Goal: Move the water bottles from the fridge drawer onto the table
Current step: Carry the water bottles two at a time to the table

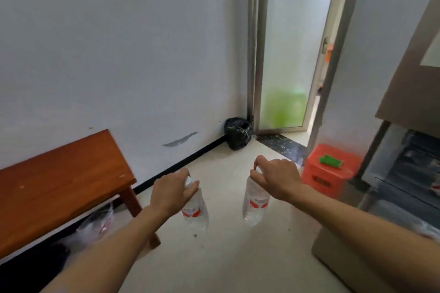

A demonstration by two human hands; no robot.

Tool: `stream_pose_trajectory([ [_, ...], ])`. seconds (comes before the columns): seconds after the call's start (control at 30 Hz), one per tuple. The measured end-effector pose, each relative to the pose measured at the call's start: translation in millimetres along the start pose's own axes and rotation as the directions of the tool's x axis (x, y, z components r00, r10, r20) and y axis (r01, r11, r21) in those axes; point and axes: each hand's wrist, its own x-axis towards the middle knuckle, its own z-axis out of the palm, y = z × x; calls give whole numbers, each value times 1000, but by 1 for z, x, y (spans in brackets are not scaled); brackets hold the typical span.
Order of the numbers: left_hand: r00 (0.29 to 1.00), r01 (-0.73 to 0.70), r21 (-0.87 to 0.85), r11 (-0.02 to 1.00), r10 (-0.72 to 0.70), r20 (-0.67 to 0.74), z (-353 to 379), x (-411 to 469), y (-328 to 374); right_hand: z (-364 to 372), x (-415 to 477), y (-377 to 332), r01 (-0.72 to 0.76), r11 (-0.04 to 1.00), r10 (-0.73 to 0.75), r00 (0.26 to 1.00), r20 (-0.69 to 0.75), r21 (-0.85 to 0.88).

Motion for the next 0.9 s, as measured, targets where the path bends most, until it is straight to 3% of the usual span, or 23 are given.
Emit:
stream_pose_trajectory([
  [0.27,957,288,118,950,-290,-1,-46,-44,-204,64,98,-216,212,962,-224,973,52,172],
  [0.43,904,427,161,890,-425,-47,-72,-69,-302,78,153,-325,347,920,-361,931,51,180],
  [0.73,739,667,188,721,-672,-46,-76,-89,-450,143,257,-491,642,752,-656,750,83,148],
  [0.9,649,749,231,621,-758,-67,-85,-79,-527,166,330,-585,720,663,-746,659,97,205],
])
